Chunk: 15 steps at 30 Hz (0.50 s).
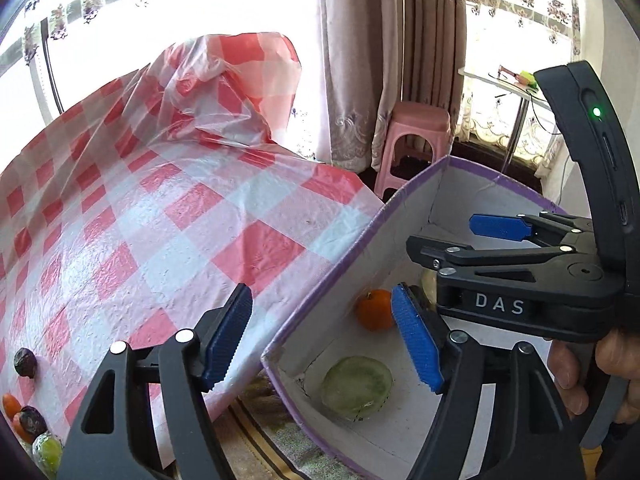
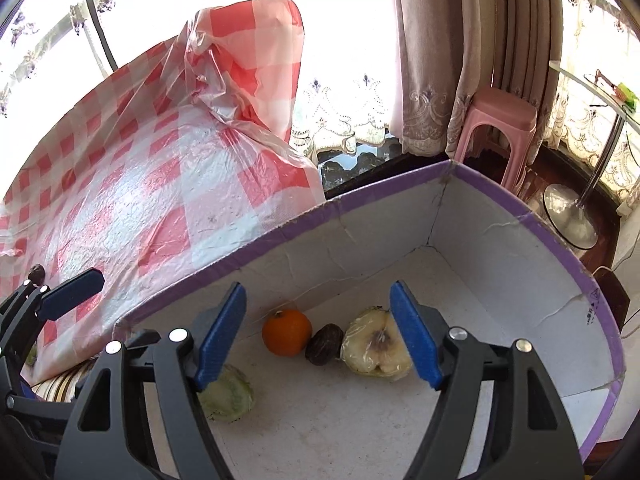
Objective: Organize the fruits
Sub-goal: 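Move both open tools back to the fruits on the checked table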
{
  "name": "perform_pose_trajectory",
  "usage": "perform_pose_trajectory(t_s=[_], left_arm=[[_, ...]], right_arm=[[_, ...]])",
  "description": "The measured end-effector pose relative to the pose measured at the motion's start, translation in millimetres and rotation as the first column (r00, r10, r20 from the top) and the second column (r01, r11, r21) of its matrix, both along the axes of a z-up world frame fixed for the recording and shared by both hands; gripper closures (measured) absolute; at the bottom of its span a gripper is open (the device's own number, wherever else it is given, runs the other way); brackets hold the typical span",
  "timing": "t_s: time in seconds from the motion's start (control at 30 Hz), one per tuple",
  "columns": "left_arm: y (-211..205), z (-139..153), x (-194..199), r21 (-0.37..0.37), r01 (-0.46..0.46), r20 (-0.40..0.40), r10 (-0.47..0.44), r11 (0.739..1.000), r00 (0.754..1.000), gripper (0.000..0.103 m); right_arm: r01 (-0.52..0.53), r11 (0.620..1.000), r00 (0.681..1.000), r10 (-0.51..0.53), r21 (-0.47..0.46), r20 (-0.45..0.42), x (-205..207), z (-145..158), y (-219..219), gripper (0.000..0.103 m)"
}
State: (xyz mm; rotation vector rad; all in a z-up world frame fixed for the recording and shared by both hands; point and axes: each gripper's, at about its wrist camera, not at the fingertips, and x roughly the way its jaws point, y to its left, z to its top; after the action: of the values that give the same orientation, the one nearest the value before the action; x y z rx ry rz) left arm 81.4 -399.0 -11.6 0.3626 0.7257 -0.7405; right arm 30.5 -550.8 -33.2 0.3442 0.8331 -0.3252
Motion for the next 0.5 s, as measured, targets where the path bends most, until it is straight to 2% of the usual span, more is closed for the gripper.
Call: perform_pose_trajectory(t_s=[0.27, 0.5], left_arm=[[43.5, 17.7, 12.5, -0.092, -0.103, 0.0, 0.104, 0.99, 0.995, 0.032], [92.1, 36.9, 13.5, -0.173, -0.206, 0.022, 0.213, 0.963, 0.977, 0.032]], right_arm=[[-0.03, 0.999, 0.999, 0.031, -0.033, 0.044, -1.4, 20.8, 26.0, 0.029], [-0.08, 0.993, 0.991, 0.088, -0.09, 0.097, 1.4, 36.2, 64.1, 0.028]])
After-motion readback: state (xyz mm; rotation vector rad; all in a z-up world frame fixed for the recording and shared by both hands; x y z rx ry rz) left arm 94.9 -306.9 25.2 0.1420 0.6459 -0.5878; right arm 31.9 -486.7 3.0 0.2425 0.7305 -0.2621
